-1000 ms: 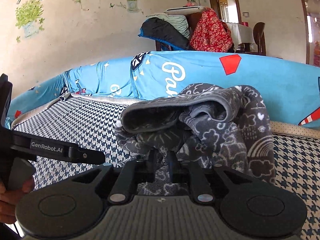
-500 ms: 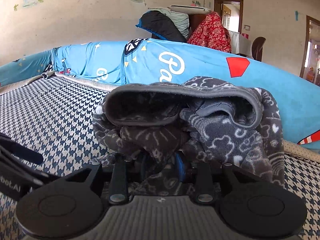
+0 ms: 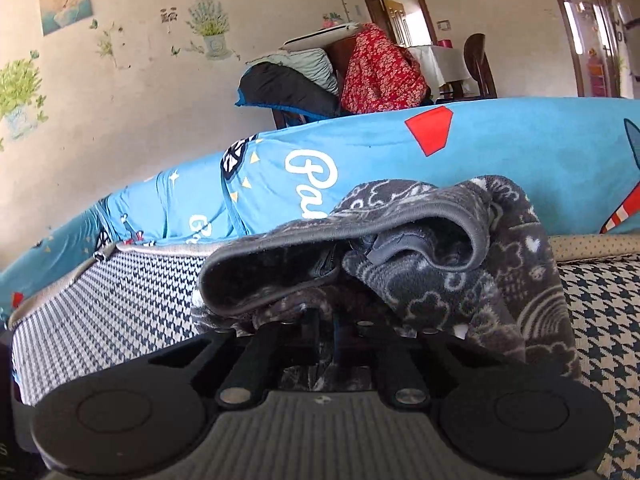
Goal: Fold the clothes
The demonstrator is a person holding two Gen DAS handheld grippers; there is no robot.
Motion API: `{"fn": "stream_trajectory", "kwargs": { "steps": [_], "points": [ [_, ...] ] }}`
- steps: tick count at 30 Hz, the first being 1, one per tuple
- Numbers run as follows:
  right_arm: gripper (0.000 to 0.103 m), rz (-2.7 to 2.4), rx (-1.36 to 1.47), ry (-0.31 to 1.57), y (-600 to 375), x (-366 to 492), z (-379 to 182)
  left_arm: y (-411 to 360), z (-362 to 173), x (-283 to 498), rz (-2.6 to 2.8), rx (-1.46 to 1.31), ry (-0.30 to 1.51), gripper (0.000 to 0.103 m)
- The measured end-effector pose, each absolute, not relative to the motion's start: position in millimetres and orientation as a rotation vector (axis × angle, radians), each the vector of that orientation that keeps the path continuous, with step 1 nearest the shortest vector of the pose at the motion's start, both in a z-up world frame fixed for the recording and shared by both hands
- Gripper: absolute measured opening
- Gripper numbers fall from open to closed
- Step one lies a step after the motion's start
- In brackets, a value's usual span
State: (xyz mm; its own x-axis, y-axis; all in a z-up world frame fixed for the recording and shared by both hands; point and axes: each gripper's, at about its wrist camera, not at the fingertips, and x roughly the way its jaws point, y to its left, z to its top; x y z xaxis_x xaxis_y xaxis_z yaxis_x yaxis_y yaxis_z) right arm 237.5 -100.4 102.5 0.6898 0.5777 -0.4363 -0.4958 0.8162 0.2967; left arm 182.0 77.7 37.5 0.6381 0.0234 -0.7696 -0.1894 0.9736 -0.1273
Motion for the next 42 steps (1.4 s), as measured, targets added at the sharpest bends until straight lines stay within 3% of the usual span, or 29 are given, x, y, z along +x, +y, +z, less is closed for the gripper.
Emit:
{"fn": "stream_trajectory", "kwargs": {
  "steps": [4,22,25,30,32,37,38,42],
  "points": [
    [0.007,0.627,0.278,0.538,-116.1,240.3,113.8,74.4,35.1,187.8,0.148,-0.214,0.869,0.088],
    [0.007,0.907,0.416,0.449,-127.0,210.1,161.8,41.9,85.8,173.3,0.024,-0.235,0.544,0.09],
    [0.008,0.899,0.397,0.479,-125.0,212.8,157.7,40.3,87.4,173.0,0.024,-0.229,0.528,0.08],
    [0.015,0.859,0.369,0.543,-124.7,220.4,147.3,36.5,75.9,172.2,0.052,-0.257,0.609,0.054],
    [0.02,0.839,0.354,0.547,-126.9,220.6,144.8,37.4,73.8,171.6,0.058,-0.263,0.615,0.051],
    [0.028,0.845,0.336,0.557,-129.8,218.4,142.9,38.6,70.9,169.6,0.06,-0.275,0.614,0.051],
    [0.03,0.851,0.343,0.562,-129.6,218.4,142.3,37.8,71.4,168.9,0.051,-0.279,0.608,0.055],
    [0.03,0.917,0.392,0.589,-127.6,218.9,139.1,31.0,73.6,166.6,0.048,-0.256,0.58,0.058]
  ]
}}
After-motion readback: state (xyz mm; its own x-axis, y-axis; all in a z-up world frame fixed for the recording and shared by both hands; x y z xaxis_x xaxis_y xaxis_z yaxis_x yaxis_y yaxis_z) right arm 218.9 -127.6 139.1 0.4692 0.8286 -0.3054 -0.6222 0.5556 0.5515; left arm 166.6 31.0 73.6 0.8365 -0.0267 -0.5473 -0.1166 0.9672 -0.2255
